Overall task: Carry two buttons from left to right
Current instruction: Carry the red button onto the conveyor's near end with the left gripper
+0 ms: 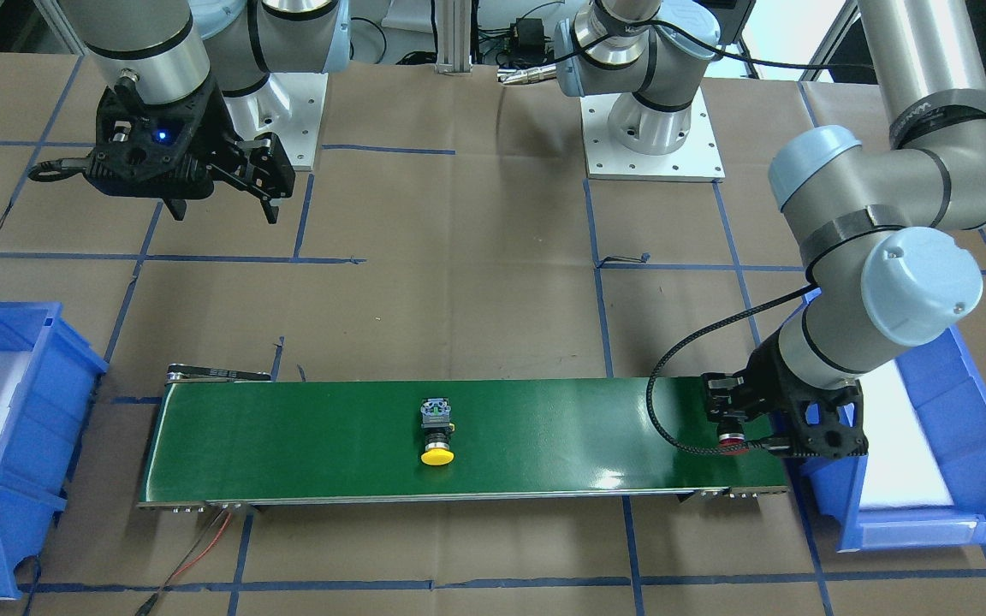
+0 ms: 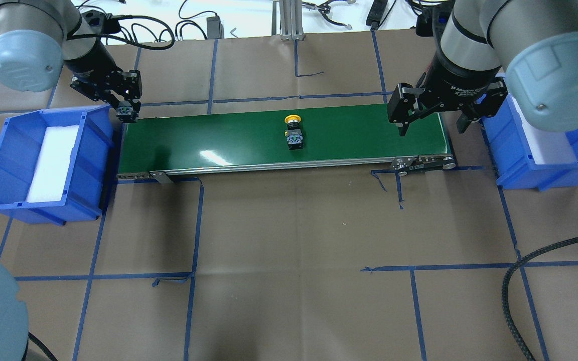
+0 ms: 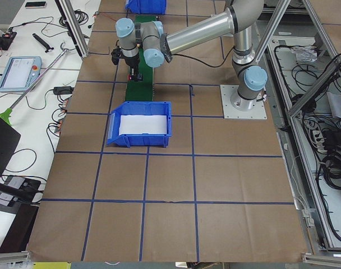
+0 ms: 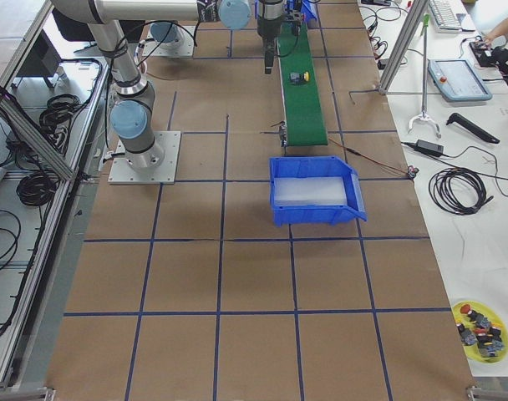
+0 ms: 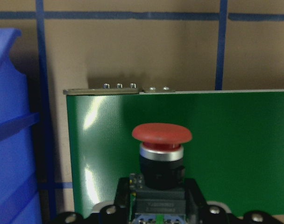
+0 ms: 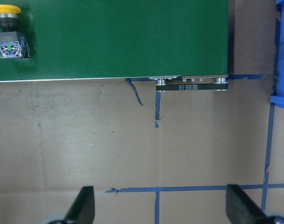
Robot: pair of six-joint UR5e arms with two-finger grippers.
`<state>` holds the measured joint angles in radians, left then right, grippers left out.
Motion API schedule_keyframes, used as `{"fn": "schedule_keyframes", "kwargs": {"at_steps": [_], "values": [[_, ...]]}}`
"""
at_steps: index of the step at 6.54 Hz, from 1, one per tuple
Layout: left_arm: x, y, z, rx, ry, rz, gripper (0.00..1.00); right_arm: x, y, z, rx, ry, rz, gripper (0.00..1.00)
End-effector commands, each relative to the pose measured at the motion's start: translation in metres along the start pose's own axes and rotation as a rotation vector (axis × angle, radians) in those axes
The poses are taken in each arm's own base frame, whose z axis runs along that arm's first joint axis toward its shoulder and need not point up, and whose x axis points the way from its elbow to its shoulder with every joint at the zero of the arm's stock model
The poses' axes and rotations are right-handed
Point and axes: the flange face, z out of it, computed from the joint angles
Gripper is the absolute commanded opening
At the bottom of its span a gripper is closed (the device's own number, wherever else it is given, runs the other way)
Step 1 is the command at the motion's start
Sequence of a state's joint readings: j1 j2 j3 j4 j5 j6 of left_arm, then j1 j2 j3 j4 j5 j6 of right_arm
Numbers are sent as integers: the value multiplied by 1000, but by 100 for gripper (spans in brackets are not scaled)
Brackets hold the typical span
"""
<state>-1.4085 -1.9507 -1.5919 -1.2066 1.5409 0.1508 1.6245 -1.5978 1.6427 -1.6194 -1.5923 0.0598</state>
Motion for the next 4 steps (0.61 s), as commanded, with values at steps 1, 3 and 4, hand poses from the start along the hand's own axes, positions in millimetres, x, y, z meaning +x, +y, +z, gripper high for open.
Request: {"fn": "schedule_keyframes", "kwargs": {"at_steps": [1,3,4], "values": [[0,5,22,26,-5,2,1,0,0,1,-4,0,0,100],[-2,6,26,20,-4,-2,1,0,0,1,-4,0,0,100],[-2,9,31,9,-2,-2,4,0,-20,16,26,-4,-19,100]]}}
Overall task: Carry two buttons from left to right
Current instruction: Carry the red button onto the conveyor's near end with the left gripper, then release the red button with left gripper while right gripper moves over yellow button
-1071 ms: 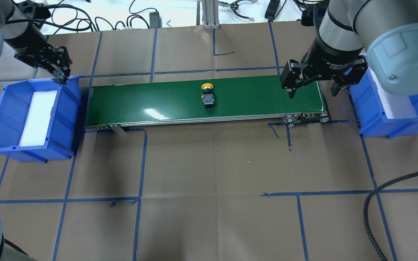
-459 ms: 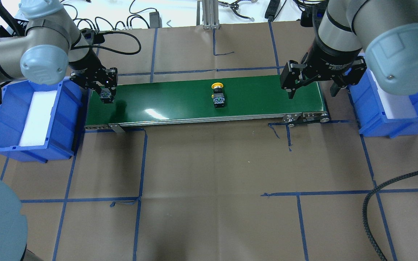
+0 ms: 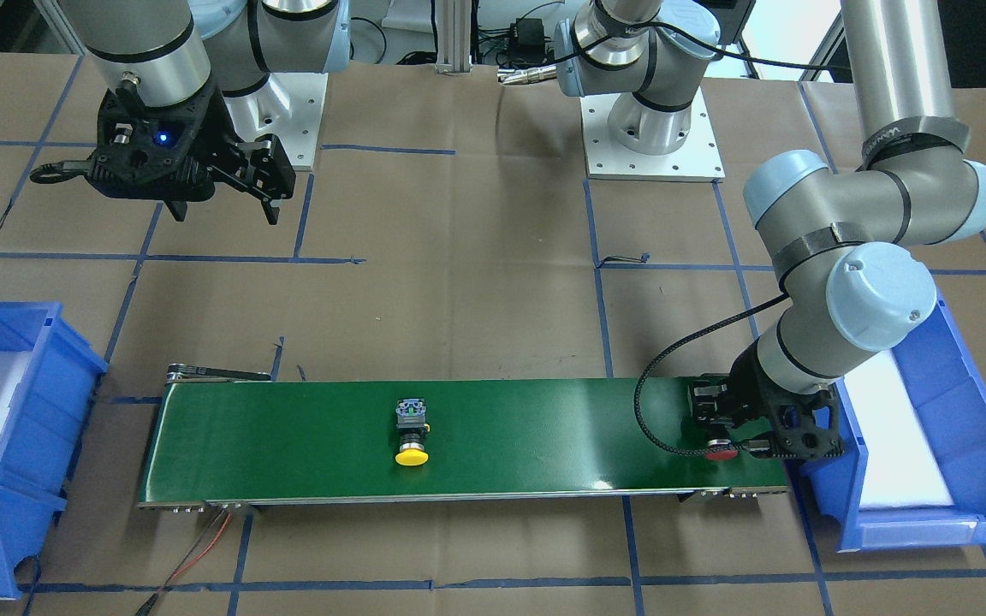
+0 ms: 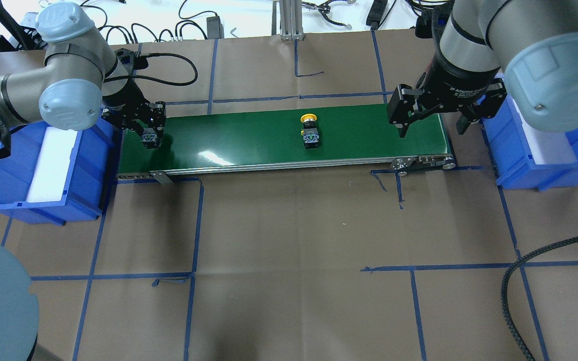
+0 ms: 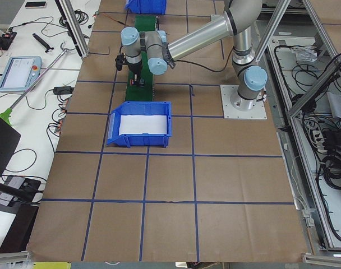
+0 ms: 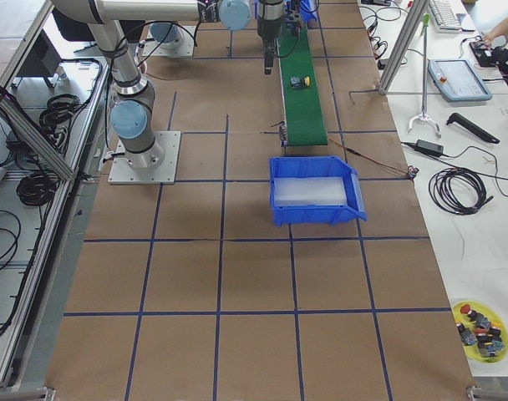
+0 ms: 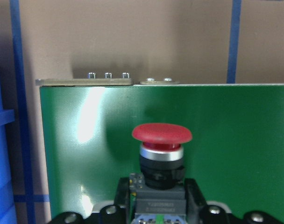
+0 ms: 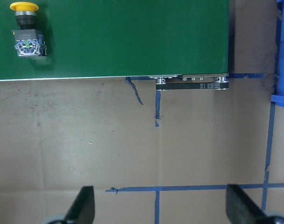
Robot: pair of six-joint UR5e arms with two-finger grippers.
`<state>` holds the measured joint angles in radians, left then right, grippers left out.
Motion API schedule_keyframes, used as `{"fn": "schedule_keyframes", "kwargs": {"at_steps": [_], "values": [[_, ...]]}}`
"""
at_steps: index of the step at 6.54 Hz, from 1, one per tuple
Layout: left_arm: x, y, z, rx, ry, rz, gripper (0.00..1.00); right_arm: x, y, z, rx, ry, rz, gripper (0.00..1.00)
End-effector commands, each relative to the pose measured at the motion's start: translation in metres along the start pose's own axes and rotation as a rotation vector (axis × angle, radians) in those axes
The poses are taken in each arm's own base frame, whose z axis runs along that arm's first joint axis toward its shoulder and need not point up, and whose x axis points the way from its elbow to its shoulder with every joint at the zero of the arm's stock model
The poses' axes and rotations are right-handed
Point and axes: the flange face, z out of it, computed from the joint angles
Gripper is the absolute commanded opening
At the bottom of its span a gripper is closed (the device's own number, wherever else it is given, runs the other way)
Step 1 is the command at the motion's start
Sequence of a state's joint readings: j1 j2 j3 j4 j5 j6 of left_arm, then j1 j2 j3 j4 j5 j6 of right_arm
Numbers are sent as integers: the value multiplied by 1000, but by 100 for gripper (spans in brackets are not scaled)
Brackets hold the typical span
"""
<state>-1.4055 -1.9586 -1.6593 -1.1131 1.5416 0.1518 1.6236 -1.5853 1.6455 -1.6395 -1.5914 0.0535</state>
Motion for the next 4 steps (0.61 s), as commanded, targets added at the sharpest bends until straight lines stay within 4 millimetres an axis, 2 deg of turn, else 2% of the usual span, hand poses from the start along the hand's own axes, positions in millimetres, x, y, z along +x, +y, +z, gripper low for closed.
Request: {"fn": "schedule_keyframes", "kwargs": {"at_steps": [1,2,3,4], "values": [[-1,5,9,-18,3,-4,9,-3,-29,17,69,-3,-7,100],[-3,5,9,-16,3,-10,30,-3,-29,17,70,-3,-7,100],[-3,5,9,-16,4,-30,94,-3,-29,17,70,-3,-7,100],[-4,5,8,-16,4,-31,100,-3,-29,17,70,-3,-7,100]]}}
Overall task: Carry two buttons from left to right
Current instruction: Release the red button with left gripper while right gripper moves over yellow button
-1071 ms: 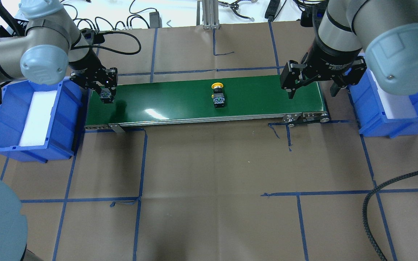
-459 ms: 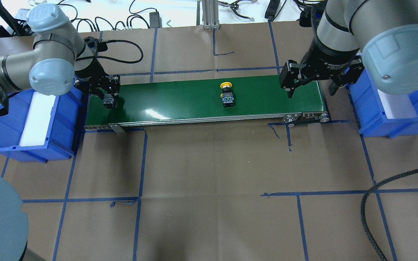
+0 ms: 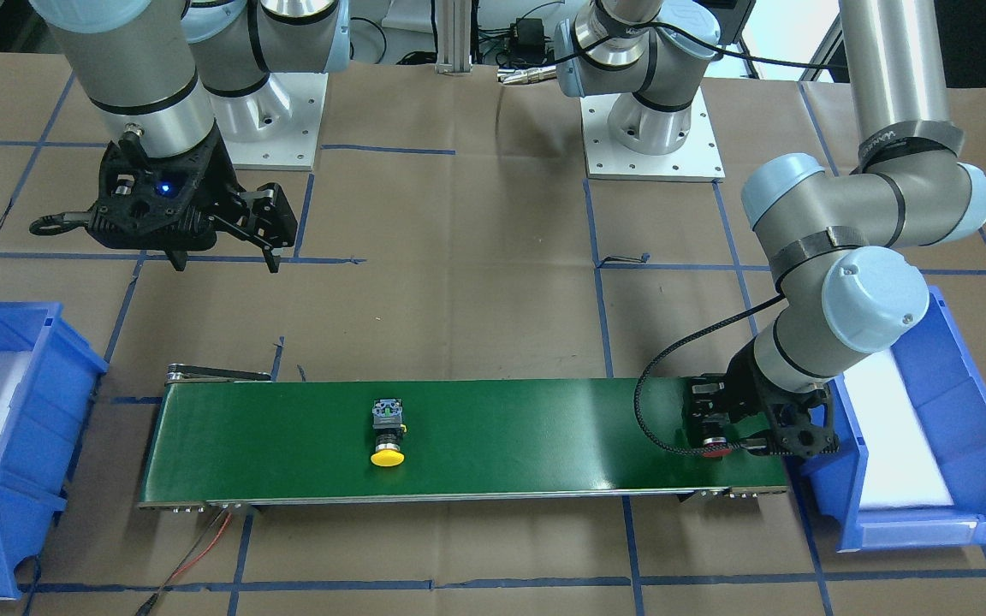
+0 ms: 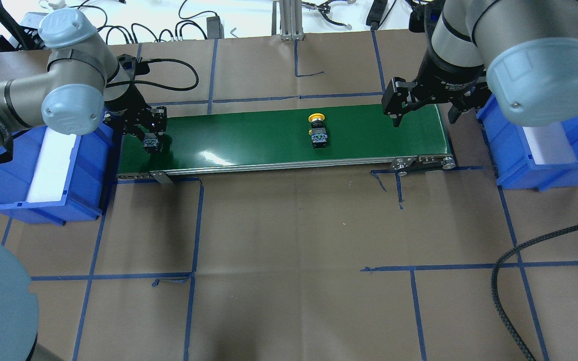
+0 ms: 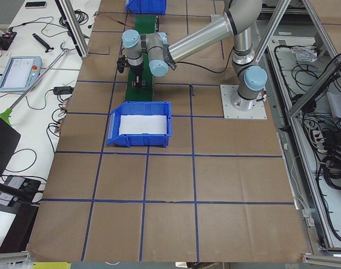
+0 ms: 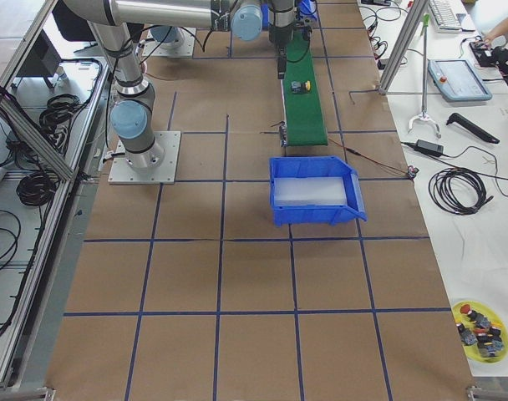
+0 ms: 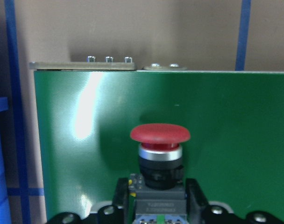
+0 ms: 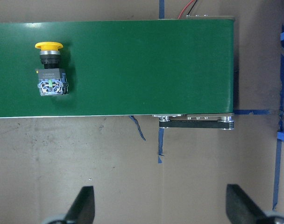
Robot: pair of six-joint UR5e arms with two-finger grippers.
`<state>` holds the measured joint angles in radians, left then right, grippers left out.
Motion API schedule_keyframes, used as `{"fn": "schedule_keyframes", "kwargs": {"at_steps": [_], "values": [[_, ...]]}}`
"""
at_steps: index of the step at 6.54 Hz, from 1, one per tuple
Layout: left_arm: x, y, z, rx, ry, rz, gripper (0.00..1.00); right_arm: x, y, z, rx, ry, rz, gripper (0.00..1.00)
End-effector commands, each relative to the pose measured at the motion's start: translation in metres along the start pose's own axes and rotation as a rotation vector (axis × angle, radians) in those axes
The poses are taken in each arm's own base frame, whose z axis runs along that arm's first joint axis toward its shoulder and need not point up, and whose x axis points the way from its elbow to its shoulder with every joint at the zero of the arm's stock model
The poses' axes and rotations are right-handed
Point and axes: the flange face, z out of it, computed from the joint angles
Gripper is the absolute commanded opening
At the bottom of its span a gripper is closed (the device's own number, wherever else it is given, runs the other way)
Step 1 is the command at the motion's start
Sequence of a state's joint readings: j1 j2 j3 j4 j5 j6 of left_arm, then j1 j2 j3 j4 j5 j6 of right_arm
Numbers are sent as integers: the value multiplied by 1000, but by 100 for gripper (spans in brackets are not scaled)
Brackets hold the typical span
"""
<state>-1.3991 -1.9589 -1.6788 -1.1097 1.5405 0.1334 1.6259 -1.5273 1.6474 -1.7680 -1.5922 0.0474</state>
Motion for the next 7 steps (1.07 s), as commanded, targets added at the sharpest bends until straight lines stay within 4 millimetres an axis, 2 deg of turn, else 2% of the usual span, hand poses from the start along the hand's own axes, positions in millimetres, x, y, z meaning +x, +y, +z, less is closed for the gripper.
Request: {"fn": "schedule_keyframes", "kwargs": {"at_steps": [1,2,3,4,5,6,7], "values": [[-2,-6,-19,32,-8,-5,100,-3,-44,13,167,-22,9,100],[0,-4,-40,63,-13,-3,100,-3,-44,13,169,-22,9,100],[2,0,-69,86,-14,-2,100,-6,-62,33,176,-27,7,100],[4,12,-106,65,-13,-3,100,-6,-62,33,176,-27,7,100],[15,27,-140,42,-8,7,100,-8,-84,71,128,-28,6,100],[24,51,-164,28,-5,15,100,-10,-102,95,101,-27,1,100],[49,87,-189,19,-6,17,100,-12,-115,115,75,-24,1,100]]}}
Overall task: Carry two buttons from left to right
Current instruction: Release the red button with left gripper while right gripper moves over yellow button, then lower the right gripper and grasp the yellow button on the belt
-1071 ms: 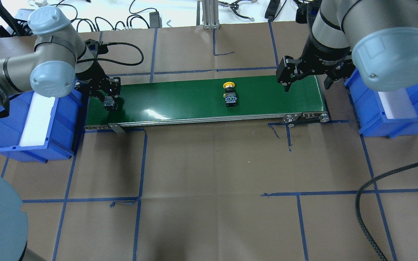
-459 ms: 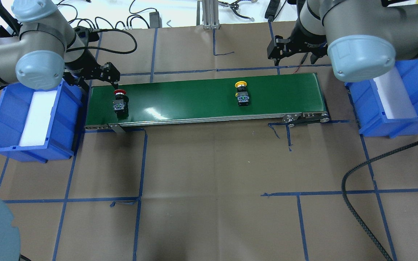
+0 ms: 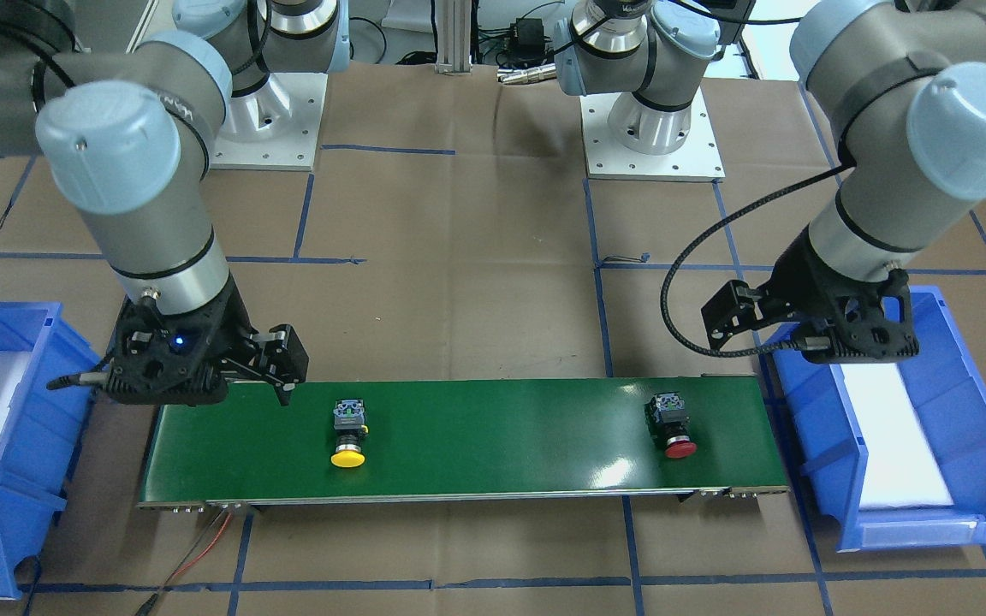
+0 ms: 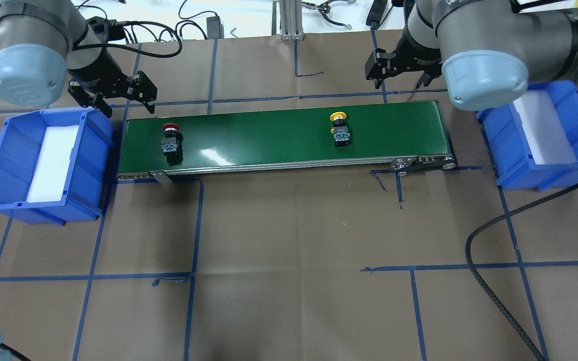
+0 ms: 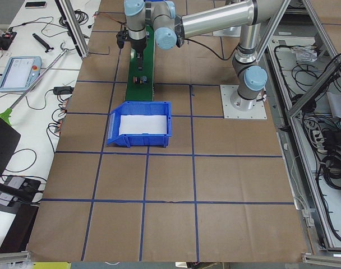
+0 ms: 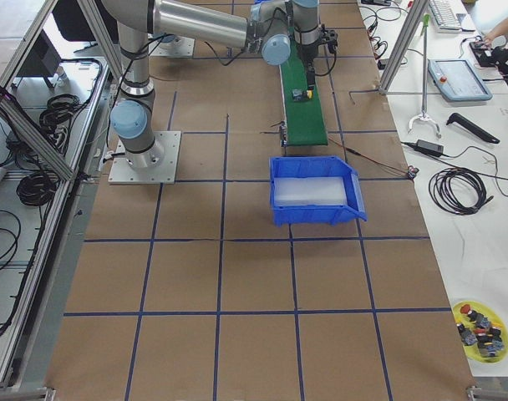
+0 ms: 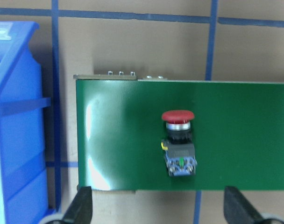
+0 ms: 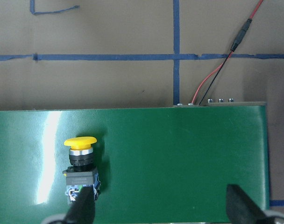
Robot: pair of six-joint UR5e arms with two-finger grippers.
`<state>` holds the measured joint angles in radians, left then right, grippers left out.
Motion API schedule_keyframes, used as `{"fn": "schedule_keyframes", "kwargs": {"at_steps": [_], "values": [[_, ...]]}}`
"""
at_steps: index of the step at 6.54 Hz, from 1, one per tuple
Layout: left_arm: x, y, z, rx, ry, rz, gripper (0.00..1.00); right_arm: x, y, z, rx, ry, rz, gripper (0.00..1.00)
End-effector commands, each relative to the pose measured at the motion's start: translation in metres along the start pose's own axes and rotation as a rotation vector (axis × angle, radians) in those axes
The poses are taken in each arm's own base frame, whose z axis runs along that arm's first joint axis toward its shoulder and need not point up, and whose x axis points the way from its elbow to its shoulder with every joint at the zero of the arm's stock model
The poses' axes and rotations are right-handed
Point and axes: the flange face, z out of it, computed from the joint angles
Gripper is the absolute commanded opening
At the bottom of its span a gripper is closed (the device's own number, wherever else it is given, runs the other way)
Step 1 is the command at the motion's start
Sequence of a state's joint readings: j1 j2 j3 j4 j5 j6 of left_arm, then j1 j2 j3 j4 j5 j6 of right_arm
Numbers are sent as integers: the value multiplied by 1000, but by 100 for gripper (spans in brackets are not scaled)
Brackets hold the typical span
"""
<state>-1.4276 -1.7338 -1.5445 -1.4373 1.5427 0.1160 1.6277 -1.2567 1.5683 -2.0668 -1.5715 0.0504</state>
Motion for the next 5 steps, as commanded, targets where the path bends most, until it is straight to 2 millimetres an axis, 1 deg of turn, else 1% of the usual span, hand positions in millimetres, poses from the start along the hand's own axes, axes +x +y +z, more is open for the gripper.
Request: {"fn": "schedule_keyframes", "kwargs": {"at_steps": [1,2,3,4,5], "values": [[42,57,-47,-31,-1,-15,100,-6,-20,64,-78,4,-4,100],[50,63,-48,-36,-13,-1,100,-7,-21,69,-80,1,-4,100],[49,62,-45,-41,-56,6,100,-7,-19,70,-85,3,-3,100],[50,64,-48,-32,-49,18,100,-10,-18,70,-88,-27,5,100],[50,63,-48,-29,-47,16,100,-14,-14,75,-101,-65,8,100]]}}
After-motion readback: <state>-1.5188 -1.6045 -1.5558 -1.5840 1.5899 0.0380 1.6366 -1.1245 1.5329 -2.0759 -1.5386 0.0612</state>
